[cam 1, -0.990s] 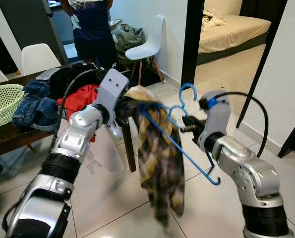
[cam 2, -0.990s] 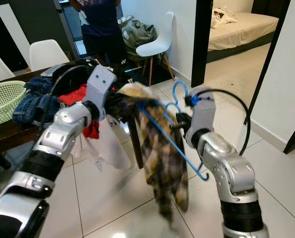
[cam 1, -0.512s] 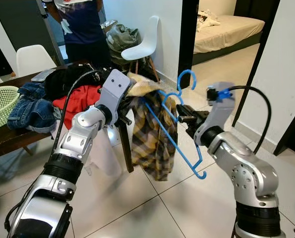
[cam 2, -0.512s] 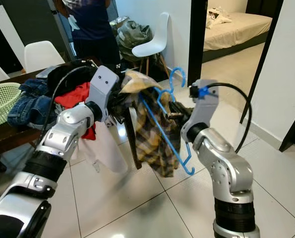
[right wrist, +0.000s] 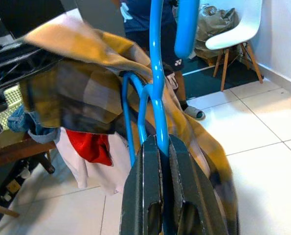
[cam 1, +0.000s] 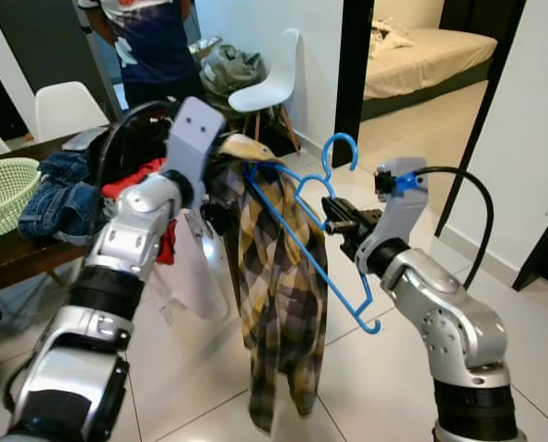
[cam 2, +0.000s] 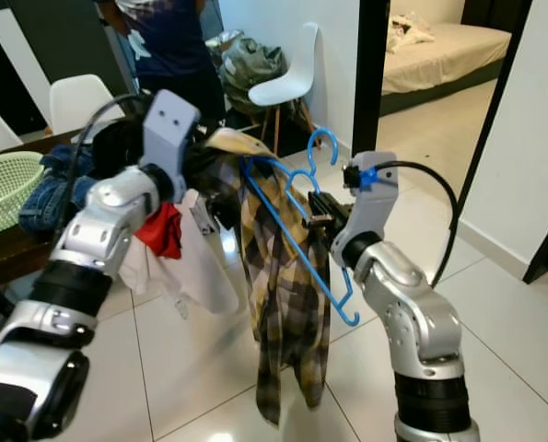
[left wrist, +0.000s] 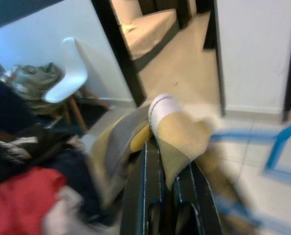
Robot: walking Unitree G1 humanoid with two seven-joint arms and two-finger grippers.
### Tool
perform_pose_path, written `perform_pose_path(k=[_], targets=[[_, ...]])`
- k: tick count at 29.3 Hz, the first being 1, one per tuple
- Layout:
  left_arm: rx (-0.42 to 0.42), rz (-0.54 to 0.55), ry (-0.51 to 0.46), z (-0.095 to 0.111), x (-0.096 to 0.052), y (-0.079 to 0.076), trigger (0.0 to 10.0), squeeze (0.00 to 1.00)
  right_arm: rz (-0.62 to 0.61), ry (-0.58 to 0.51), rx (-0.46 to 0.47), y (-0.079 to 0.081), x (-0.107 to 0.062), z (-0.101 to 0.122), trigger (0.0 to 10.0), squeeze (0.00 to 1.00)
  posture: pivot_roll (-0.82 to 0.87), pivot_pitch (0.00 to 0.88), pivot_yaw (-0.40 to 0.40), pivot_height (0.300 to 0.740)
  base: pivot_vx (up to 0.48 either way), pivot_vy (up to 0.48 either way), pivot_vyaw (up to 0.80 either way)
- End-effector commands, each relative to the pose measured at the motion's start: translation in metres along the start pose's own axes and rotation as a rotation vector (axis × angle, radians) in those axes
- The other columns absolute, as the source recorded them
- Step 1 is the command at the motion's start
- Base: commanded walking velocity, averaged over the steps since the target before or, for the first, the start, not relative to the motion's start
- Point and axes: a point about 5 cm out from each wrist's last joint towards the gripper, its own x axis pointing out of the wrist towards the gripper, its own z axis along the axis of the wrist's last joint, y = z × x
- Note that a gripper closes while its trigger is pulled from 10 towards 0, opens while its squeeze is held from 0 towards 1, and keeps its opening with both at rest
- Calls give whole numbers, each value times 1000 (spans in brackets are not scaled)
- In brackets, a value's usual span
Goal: Hang hanger
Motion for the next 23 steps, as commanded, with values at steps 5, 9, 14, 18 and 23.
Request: perform_pose_path(k=[5, 9, 14, 18, 23], targets=[[-210, -156, -145, 36, 15, -33, 10000, 0, 37, -18, -47, 17, 11, 1, 10000, 0, -114, 0, 95, 740, 0, 0, 0], [-167, -219, -153, 39, 19, -44, 10000, 0, 140, -32, -29, 31, 11, 1, 10000, 0, -115, 0, 100, 740, 0, 0, 0], [-20, -239, -90, 28, 13, -30, 10000, 0, 381, -136, 126, 45, -6, 10, 10000, 0, -123, 0, 108, 740, 0, 0, 0], [27, -224, -41, 24, 3, -14, 10000, 0, 383, -188, 176, 33, -12, 14, 10000, 0, -115, 0, 107, 740, 0, 0, 0], [-16, -189, -10, 24, -5, -1, 10000, 0, 301, -207, 179, 15, -10, 17, 10000, 0, -97, 0, 98, 740, 0, 0, 0]])
